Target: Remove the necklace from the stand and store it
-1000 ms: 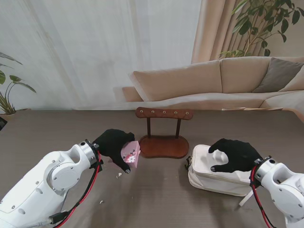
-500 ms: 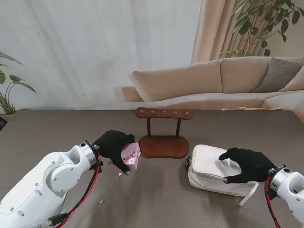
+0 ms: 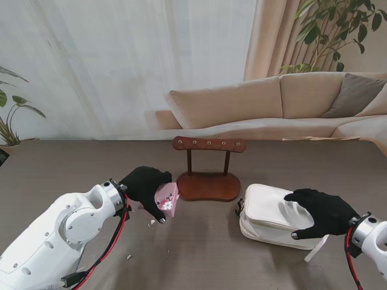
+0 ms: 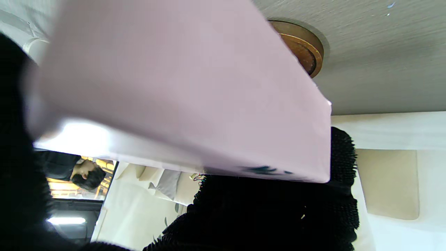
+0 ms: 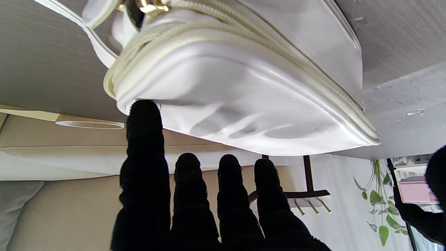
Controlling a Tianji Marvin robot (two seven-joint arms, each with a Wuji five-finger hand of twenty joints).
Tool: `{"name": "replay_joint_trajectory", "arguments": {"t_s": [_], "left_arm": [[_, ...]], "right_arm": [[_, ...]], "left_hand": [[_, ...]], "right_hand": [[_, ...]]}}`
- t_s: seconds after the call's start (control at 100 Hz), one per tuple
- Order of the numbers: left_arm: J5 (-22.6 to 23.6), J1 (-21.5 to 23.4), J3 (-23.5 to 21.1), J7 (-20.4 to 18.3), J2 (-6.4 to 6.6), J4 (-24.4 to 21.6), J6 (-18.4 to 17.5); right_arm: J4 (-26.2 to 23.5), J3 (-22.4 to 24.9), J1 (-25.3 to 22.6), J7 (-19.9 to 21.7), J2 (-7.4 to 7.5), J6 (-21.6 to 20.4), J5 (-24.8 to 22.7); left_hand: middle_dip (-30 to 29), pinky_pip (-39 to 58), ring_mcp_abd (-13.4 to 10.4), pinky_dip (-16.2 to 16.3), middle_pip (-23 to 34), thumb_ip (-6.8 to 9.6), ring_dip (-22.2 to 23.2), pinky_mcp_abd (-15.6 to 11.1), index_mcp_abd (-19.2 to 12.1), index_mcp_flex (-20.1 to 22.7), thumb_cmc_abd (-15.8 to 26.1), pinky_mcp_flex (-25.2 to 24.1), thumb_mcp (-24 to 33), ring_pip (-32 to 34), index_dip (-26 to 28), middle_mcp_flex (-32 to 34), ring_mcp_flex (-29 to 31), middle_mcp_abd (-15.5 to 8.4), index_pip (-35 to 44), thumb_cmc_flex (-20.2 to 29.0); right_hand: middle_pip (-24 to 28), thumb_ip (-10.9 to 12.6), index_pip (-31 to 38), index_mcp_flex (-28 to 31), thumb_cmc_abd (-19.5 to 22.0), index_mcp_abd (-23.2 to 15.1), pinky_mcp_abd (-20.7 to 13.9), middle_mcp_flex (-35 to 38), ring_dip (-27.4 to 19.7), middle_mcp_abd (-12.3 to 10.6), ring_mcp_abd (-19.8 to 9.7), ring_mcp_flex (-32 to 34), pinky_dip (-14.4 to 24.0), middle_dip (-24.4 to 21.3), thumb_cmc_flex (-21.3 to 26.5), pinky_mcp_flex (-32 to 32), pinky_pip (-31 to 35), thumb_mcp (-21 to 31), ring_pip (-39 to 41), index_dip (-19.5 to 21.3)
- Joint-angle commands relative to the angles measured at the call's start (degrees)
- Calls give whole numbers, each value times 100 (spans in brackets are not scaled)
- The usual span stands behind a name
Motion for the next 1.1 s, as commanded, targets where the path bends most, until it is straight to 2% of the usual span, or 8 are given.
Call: {"name": "replay_joint_trajectory", "arguments": {"t_s": [0.0,0.15,0.3,0.68,0.73,0.78,0.92,1.09], "left_arm": [[7,1,-1,-114,-5,-63,20],[8,-10,13,-132,-2,-60,15],[5,-12,21,-145,-1,-65,28],[0,-20,39,-175,3,-69,45],[-4,-21,42,-179,4,-66,45],[-7,-20,44,-181,4,-64,47],[-15,1,43,-188,4,-72,68],[-18,39,24,-192,4,-95,88]], "right_arm": [[-69,24,-78,108,35,-84,-56],[-80,45,-97,-22,42,-186,-367],[-31,-10,-60,-206,52,-240,-682],[232,-346,195,-726,121,-237,-1558],[307,-427,259,-827,138,-198,-1704],[381,-506,324,-896,158,-170,-1827],[634,-733,531,-1159,225,-166,-2171],[924,-1012,753,-1282,286,-187,-2347]], "left_hand": [[181,435,-462,178,658,138,536,-388,-1179,507,863,223,2665,2115,219,594,488,-902,4010,3169],[183,432,-462,178,659,138,535,-398,-1179,507,862,216,2663,2115,219,593,488,-905,4010,3167],[183,435,-462,179,659,140,536,-390,-1179,507,858,220,2666,2117,220,594,489,-902,4010,3174],[180,433,-469,180,656,139,535,-399,-1179,507,863,221,2664,2117,220,588,487,-904,4010,3172],[182,433,-469,180,658,139,535,-398,-1179,507,865,221,2664,2117,220,591,487,-912,4010,3173],[182,432,-470,180,658,138,535,-397,-1178,507,865,221,2660,2116,220,591,487,-910,4009,3169],[182,430,-467,179,658,139,536,-394,-1179,507,864,218,2661,2120,220,594,490,-899,4009,3170],[181,430,-467,180,656,140,535,-390,-1178,508,868,221,2658,2122,220,591,489,-896,4009,3176]], "right_hand": [[23,-274,27,-352,-211,255,-67,-281,-88,162,85,-276,15,-132,-341,-4323,-259,185,-110,-191],[-1,-452,11,-606,-434,687,-100,-568,-139,245,161,-451,41,-185,-191,-4427,-400,136,-174,-332],[72,-636,10,-619,-529,945,-88,-721,-226,348,246,-583,31,-225,-84,-4417,-540,73,-224,-489],[36,-707,-150,-619,-558,1161,-65,-793,-317,451,302,-687,36,-314,-29,-4415,-639,76,-234,-697],[39,-661,-160,-610,-594,1160,-53,-791,-321,454,294,-664,42,-318,33,-4391,-638,101,-219,-716],[73,-495,-162,-598,-660,1163,-36,-791,-329,458,296,-629,63,-314,137,-4340,-632,135,-184,-755],[277,301,137,-614,-908,1056,36,-640,-290,419,243,-476,186,-245,811,-4181,-552,457,-48,-712],[324,469,311,-491,-984,908,44,-499,-242,347,222,-328,230,-230,1002,-4093,-503,580,50,-646]]}}
